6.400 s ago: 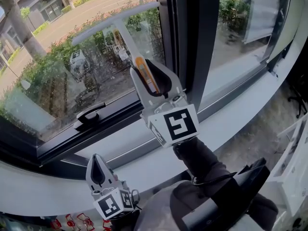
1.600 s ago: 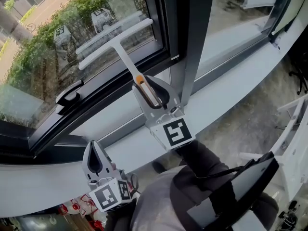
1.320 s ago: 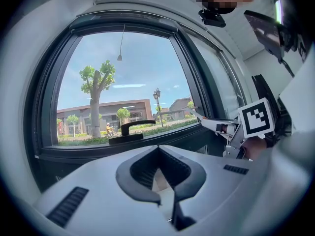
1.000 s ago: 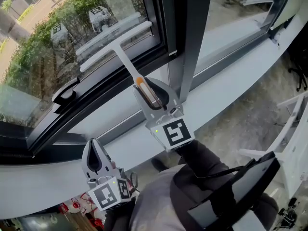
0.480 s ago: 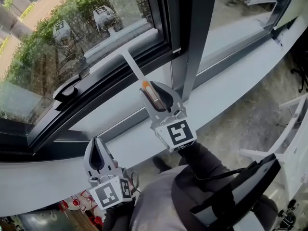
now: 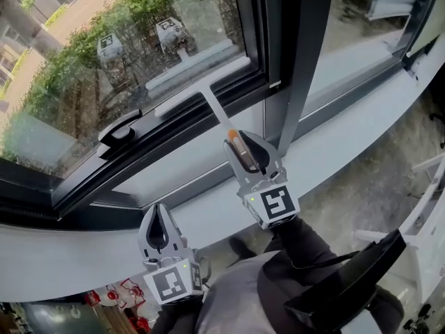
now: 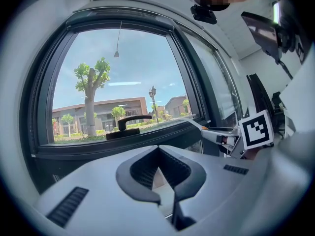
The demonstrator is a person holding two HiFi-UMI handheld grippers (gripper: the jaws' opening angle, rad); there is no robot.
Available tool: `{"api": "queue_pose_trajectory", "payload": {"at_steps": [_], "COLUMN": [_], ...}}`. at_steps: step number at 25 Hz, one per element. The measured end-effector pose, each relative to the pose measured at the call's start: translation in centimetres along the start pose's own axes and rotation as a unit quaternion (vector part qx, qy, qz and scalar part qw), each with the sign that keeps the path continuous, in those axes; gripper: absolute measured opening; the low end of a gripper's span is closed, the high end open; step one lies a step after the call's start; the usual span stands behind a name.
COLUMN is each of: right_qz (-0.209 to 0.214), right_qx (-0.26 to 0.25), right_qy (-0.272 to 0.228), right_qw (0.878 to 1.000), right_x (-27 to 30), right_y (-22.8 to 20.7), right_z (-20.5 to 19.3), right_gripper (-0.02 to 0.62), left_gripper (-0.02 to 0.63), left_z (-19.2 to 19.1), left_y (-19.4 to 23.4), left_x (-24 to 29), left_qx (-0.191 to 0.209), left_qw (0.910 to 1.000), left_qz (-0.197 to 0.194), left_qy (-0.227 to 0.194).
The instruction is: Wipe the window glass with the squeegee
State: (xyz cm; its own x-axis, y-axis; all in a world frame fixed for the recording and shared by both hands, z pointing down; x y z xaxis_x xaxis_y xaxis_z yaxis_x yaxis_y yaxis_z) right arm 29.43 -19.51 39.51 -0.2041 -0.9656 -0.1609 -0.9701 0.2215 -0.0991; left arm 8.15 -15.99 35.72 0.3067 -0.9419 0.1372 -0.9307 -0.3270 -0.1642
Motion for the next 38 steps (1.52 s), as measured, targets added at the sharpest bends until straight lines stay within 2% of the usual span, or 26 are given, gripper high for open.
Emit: {"api": "queue_pose_trajectory", "payload": {"at_steps": [3, 8, 12, 17, 23, 31, 36, 38], "right_qz": [0.006, 0.003, 0.0, 0.016, 0.046, 0.058, 0.049, 0.048], "right_qx": [-0.017, -0.038, -0.057, -0.083, -0.091, -0.111, -0.109, -0.109], "right_qy": [-0.025, -0.05, -0.091, -0.157, -0.231, -0.253, -0.261, -0.262], "right_qw": [1.0, 0.998, 0.994, 0.984, 0.968, 0.959, 0.958, 0.958], "right_x": [0.0, -0.1, 0.8, 2.8, 5.6, 9.8, 12.0, 12.6], "right_y": [1.4, 5.0, 7.4, 8.5, 9.5, 14.1, 18.5, 19.0], "right_z": [2.5, 8.0, 13.9, 21.6, 29.2, 32.5, 31.8, 31.5], "right_gripper": [0.13, 0.13, 0.13, 0.13, 0.13, 0.13, 0.13, 0.13], "left_gripper": [0.0, 0.0, 0.0, 0.0, 0.0, 0.0, 0.0, 0.0], "left_z": [-0.1, -0.6, -0.8, 0.4, 1.3, 0.6, -1.4, -2.3], "left_y": [1.5, 4.9, 6.7, 6.9, 7.5, 12.6, 17.1, 18.5], "left_x": [-0.1, -2.1, -3.6, -4.0, -3.9, -5.8, -7.0, -7.5], "left_qx": [-0.014, -0.039, -0.053, -0.057, -0.044, -0.053, -0.055, -0.056], "left_qw": [0.9996, 0.9987, 0.9979, 0.9974, 0.9981, 0.9952, 0.9943, 0.9941], "left_qz": [-0.006, -0.014, -0.019, -0.007, 0.028, 0.069, 0.076, 0.079], "left_qy": [-0.025, -0.029, -0.032, -0.044, -0.033, -0.046, -0.052, -0.05]}}
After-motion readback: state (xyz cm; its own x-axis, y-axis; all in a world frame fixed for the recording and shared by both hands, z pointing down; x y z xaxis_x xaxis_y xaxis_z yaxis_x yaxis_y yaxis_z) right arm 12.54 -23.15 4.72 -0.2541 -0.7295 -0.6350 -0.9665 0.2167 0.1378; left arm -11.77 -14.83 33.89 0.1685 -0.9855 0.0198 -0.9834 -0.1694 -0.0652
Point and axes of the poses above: the fingertips, and each gripper's own axes: x forward along the fingers, y to its left, z out of its top, the point moved 2 cm from there along -x, backward along the fingers, and after that the axes turned 4 degrees about z, right-handed, at the moved point
